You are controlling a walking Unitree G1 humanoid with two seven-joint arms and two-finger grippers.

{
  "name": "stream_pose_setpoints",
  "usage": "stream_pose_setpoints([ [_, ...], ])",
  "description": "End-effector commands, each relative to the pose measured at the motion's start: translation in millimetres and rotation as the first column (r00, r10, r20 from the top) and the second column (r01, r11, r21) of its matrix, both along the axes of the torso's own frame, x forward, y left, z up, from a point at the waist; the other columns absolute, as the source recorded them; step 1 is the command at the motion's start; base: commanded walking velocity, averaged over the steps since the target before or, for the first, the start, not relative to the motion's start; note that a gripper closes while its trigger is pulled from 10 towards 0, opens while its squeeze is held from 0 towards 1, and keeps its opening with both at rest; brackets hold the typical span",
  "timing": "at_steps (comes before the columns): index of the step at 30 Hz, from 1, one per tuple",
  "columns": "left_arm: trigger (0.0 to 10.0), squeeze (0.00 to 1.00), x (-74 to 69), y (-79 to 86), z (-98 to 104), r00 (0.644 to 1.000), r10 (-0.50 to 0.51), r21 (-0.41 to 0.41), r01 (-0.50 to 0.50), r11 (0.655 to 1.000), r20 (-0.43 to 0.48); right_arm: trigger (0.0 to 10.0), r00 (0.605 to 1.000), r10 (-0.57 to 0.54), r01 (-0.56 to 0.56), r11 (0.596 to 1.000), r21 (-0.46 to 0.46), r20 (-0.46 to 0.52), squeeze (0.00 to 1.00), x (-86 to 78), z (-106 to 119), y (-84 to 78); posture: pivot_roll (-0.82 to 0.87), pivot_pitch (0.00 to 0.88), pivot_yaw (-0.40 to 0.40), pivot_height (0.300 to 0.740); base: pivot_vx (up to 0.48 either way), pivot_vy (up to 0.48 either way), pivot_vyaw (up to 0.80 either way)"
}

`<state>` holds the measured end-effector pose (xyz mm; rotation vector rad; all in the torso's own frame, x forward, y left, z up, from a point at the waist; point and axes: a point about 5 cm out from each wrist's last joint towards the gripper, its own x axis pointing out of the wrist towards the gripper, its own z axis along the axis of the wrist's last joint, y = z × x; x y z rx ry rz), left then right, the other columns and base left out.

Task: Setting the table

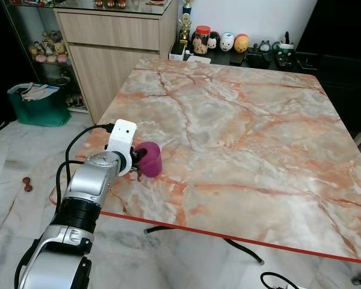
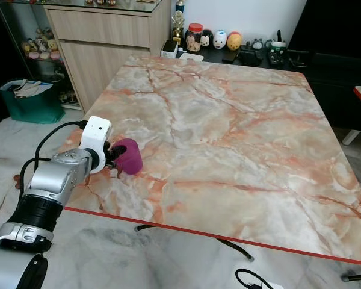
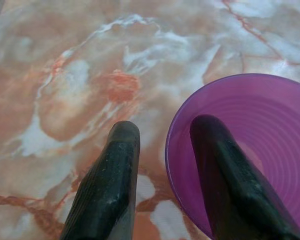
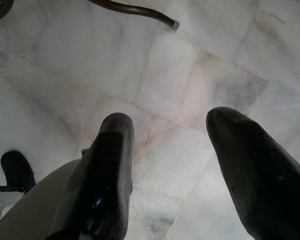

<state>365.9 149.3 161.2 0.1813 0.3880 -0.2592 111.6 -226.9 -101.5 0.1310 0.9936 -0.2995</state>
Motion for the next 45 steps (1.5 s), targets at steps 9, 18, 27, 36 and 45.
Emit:
stream_pose_setpoints([
  [9,0.0,0.0,2.9,-4.8,19,0.997,-0.014,-0.01,0.014,1.0,0.073,10.0,1.0,0.001,-0.001,1.0,-0.003,-0.013,0.0,-2.7,0,-2.1,0.12,0.0,-0.057,0.74,0.0,0.0,0.0],
  [18,0.0,0.0,-0.2,-11.3,19,0.996,-0.05,-0.013,0.051,0.999,0.073,10.0,1.0,0.003,-0.003,1.0,-0.002,-0.011,0.0,-2.1,0,-2.1,0.12,0.0,-0.058,0.74,0.0,0.0,0.0],
  [27,0.0,0.0,-3.6,-14.9,16,0.994,-0.091,0.001,0.091,0.996,0.056,10.0,1.0,0.004,-0.004,1.0,0.001,-0.01,0.0,-2.1,0,-1.6,0.12,0.0,-0.056,0.74,0.0,0.0,0.0],
  [36,0.0,0.0,-5.2,-17.6,16,0.992,-0.11,0.004,0.11,0.994,0.064,10.0,1.0,0.004,-0.004,1.0,0.003,-0.009,0.0,-2.4,0,-1.7,0.13,0.0,-0.058,0.74,0.0,0.0,0.0],
  [45,10.0,1.0,-3.2,-11.8,18,0.994,-0.072,0.011,0.071,0.997,0.087,10.0,1.0,0.007,-0.007,1.0,0.004,-0.012,0.0,-2.8,0,-2.2,0.13,0.0,-0.061,0.74,0.0,0.0,0.0],
])
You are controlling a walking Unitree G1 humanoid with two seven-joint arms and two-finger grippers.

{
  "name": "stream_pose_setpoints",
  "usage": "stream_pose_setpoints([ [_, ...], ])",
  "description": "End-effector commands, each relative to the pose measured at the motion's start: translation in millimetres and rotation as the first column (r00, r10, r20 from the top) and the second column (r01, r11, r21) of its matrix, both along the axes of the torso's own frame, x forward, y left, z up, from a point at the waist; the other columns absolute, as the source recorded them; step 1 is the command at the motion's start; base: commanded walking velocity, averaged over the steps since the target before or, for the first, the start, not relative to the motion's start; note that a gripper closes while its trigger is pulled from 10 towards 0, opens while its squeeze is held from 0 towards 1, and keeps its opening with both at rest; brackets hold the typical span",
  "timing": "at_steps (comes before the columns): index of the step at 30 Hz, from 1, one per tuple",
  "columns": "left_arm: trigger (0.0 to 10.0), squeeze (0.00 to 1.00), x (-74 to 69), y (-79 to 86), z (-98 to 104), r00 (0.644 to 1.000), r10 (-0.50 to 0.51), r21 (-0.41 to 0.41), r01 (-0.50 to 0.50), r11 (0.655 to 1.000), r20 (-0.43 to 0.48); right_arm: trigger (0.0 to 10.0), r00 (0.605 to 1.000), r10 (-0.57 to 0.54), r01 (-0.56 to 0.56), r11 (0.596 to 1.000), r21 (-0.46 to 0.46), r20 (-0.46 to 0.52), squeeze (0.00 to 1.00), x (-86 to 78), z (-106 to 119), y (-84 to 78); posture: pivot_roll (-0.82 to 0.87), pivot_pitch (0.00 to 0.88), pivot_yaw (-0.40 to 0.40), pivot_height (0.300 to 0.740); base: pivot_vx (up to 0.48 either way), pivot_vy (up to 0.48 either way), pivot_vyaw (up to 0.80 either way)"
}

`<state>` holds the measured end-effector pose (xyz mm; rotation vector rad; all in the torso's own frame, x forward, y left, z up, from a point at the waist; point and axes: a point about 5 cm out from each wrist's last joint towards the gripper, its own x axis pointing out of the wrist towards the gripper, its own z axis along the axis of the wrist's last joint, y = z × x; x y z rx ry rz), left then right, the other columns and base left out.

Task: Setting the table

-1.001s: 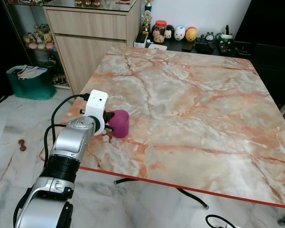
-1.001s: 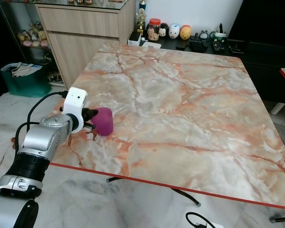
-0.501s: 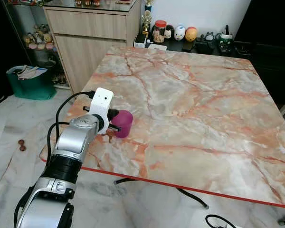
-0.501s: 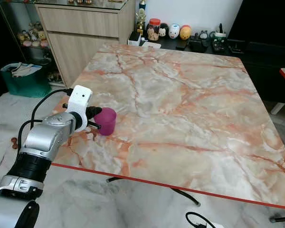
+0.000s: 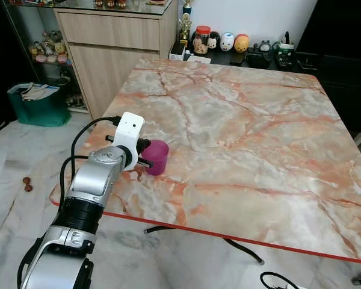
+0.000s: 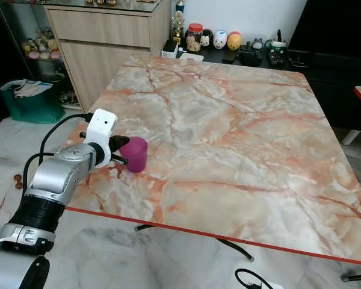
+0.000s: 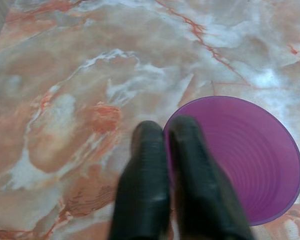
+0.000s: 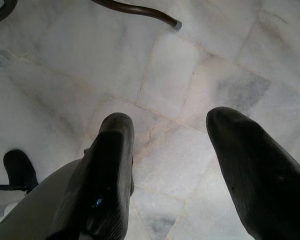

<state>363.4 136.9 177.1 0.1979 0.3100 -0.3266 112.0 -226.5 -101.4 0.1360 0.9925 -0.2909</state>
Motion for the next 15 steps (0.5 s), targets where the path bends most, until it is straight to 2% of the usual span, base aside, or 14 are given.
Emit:
stream_pose_setpoints([
  [1,10.0,1.0,-0.4,1.5,2.2,1.0,0.007,0.014,-0.007,1.0,0.016,10.0,1.0,0.001,-0.001,1.0,-0.004,-0.015,0.0,-3.3,-0.5,-2.7,0.13,0.0,-0.061,0.74,0.0,0.0,0.0],
  [10,10.0,1.0,0.6,2.1,1.2,1.0,0.006,0.026,-0.006,1.0,0.001,10.0,1.0,-0.001,0.001,1.0,-0.004,-0.014,0.0,-3.4,-0.5,-2.7,0.13,0.0,-0.061,0.74,0.0,0.0,0.0],
  [11,10.0,0.58,0.4,1.8,0.8,1.0,0.001,0.03,-0.001,1.0,-0.001,10.0,1.0,-0.001,0.001,1.0,-0.004,-0.014,0.0,-3.4,-0.5,-2.7,0.13,0.0,-0.061,0.74,0.0,0.0,0.0],
  [12,10.0,0.0,0.4,1.6,0.7,1.0,-0.001,0.031,0.001,1.0,-0.002,10.0,1.0,-0.001,0.001,1.0,-0.004,-0.014,0.0,-3.2,-0.5,-2.7,0.13,0.0,-0.061,0.74,0.0,0.0,0.0],
  [15,10.0,0.0,0.2,1.2,0.0,1.0,-0.005,0.033,0.005,0.999,-0.006,10.0,1.0,0.0,0.0,1.0,-0.004,-0.014,0.0,-3.1,-0.4,-2.8,0.13,0.0,-0.061,0.74,0.0,0.0,0.0],
])
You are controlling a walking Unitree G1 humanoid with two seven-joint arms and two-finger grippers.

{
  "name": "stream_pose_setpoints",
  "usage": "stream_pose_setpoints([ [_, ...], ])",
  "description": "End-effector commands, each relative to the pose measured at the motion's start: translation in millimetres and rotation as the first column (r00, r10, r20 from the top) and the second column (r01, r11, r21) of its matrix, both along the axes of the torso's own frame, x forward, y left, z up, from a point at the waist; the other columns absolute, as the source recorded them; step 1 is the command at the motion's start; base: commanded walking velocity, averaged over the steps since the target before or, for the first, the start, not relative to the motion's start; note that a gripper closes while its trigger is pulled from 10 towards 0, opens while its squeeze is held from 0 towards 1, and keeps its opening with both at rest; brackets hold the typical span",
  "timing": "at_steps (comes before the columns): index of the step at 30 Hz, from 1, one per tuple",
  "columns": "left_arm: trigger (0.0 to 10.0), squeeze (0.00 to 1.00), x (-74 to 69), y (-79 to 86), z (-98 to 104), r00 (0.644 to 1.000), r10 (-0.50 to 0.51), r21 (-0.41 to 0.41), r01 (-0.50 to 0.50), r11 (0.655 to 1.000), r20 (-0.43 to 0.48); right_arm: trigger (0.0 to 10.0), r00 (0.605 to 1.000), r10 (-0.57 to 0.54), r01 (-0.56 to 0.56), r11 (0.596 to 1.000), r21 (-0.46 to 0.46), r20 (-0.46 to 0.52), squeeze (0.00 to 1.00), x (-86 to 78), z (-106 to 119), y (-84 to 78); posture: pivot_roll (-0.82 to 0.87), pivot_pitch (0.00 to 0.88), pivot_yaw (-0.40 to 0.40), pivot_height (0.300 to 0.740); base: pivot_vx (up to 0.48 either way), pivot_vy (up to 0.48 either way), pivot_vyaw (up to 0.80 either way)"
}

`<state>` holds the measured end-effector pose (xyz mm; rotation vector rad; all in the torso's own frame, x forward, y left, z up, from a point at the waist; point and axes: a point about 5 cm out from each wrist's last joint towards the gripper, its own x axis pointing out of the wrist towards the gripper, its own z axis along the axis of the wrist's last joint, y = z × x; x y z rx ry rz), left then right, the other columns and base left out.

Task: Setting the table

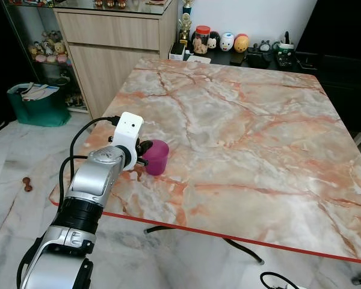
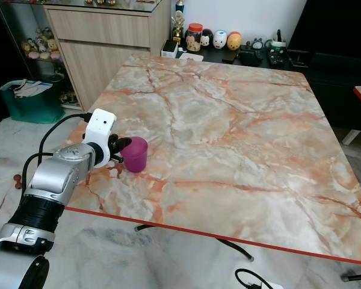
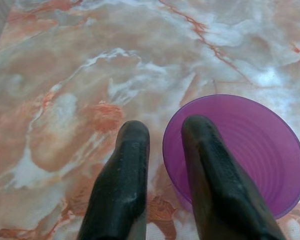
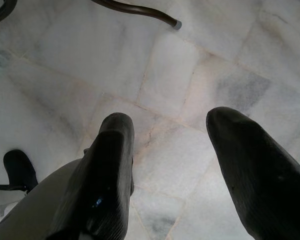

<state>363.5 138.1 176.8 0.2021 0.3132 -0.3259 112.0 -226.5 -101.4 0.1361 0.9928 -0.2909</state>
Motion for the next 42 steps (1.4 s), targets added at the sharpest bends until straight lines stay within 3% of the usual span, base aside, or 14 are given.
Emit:
stream_pose_setpoints([
  [1,10.0,0.0,0.0,-0.1,0,1.0,-0.008,0.03,0.008,1.0,-0.006,10.0,1.0,0.0,0.0,1.0,-0.004,-0.014,0.0,-2.9,0,-2.7,0.13,0.0,-0.061,0.74,0.0,0.0,0.0],
  [35,10.0,0.0,-4.1,-8.6,-10,0.997,-0.062,0.091,0.065,0.994,-0.035,10.0,1.0,0.001,-0.001,1.0,0.004,-0.011,0.0,-2.6,0,-2.0,0.12,0.0,-0.059,0.74,0.0,0.0,0.0],
  [36,5.9,0.0,-3.9,-8.6,-10,0.998,-0.058,0.088,0.061,0.994,-0.033,10.0,1.0,0.001,-0.001,1.0,0.004,-0.011,0.0,-2.5,0,-2.0,0.12,0.0,-0.058,0.74,0.0,0.0,0.0],
  [38,5.9,0.0,-3.7,-8.6,-9,0.998,-0.056,0.086,0.058,0.995,-0.032,10.0,1.0,0.001,-0.001,1.0,0.004,-0.011,0.0,-2.4,0,-2.0,0.12,0.0,-0.058,0.74,0.0,0.0,0.0],
  [39,1.8,0.0,-3.7,-8.7,-9,0.998,-0.055,0.085,0.057,0.995,-0.03,10.0,1.0,0.001,-0.001,1.0,0.004,-0.011,0.0,-2.5,0,-2.1,0.12,0.0,-0.059,0.74,0.0,0.0,0.0],
  [40,0.0,0.0,-3.7,-8.8,-9,0.998,-0.057,0.084,0.059,0.995,-0.029,10.0,1.0,0.002,-0.002,1.0,0.004,-0.011,0.0,-2.5,0,-2.0,0.13,0.0,-0.059,0.74,0.0,0.0,0.0],
  [42,0.0,0.0,-3.7,-8.7,-9,0.998,-0.058,0.085,0.061,0.995,-0.029,10.0,1.0,0.002,-0.002,1.0,0.004,-0.011,0.0,-2.5,0,-2.0,0.13,0.0,-0.059,0.74,0.0,0.0,0.0],
])
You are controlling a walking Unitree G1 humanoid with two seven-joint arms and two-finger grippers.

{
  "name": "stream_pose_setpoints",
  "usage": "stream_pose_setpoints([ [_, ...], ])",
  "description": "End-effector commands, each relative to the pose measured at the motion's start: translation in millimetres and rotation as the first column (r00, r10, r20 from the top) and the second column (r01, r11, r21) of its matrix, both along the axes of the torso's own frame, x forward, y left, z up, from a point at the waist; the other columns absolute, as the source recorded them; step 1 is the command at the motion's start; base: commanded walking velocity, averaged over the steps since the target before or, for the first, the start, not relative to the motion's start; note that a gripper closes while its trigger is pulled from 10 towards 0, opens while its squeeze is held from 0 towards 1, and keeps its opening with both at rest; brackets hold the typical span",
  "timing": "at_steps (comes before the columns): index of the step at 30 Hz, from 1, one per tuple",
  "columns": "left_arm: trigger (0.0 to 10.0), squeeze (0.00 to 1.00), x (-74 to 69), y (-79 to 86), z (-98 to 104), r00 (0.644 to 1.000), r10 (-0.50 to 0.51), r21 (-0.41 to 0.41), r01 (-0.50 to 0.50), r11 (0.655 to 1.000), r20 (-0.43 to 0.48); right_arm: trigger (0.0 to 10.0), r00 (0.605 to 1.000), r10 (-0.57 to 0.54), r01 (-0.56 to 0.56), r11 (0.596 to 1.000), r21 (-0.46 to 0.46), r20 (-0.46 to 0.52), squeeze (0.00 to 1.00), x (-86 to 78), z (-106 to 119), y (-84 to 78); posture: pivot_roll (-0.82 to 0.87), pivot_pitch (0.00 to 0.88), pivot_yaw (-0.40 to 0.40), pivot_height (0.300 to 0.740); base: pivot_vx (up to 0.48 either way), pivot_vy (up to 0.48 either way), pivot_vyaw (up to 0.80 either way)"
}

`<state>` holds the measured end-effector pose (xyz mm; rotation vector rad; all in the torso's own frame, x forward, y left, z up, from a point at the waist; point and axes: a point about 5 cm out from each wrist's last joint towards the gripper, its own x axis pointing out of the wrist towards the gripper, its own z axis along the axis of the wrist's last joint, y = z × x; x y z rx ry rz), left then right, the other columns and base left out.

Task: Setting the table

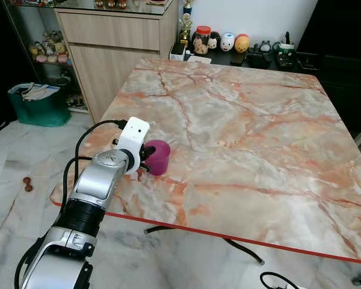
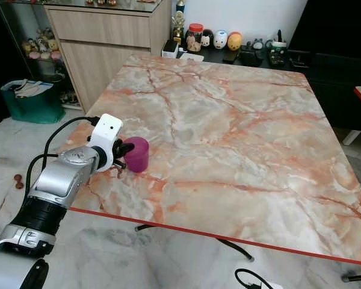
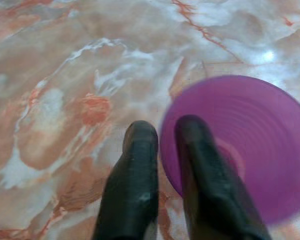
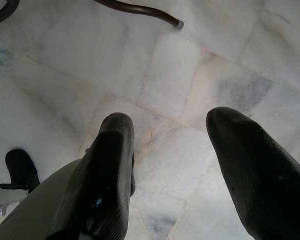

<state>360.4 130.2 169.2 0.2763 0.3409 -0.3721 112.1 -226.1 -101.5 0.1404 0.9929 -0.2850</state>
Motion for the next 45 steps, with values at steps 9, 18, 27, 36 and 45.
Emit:
stream_pose_setpoints([
  [9,0.0,0.0,-1.0,-1.1,-1,1.0,-0.01,0.015,0.01,1.0,-0.006,10.0,1.0,0.001,-0.001,1.0,-0.003,-0.01,0.0,-2.0,0,-2.4,0.13,0.0,-0.06,0.74,0.0,0.0,0.0],
  [18,0.0,0.0,-3.0,-3.6,-3,0.999,-0.036,0.016,0.036,0.999,-0.012,10.0,1.0,0.003,-0.003,1.0,-0.002,-0.011,0.0,-1.8,0,-2.3,0.13,0.0,-0.06,0.74,0.0,0.0,0.0],
  [27,0.0,0.0,2.6,7.3,24,0.968,0.12,-0.26,-0.06,0.964,0.222,10.0,1.0,0.002,-0.002,1.0,-0.006,-0.011,0.0,-2.5,0,-2.7,0.12,0.0,-0.059,0.74,0.0,0.0,0.0],
  [36,10.0,0.0,-15.6,8.2,2,0.918,0.264,-0.426,-0.12,0.897,0.297,10.0,1.0,-0.002,0.001,1.0,-0.018,-0.012,0.0,-4.2,0,-4.2,0.12,0.0,-0.061,0.74,0.0,0.0,0.0],
  [45,10.0,0.0,-43.4,30.1,-10,0.791,0.413,-0.376,-0.251,0.892,0.451,10.0,1.0,-0.02,0.02,0.999,-0.033,-0.013,0.0,-6.6,0,-6.0,0.11,0.0,-0.057,0.74,0.0,0.0,0.0],
])
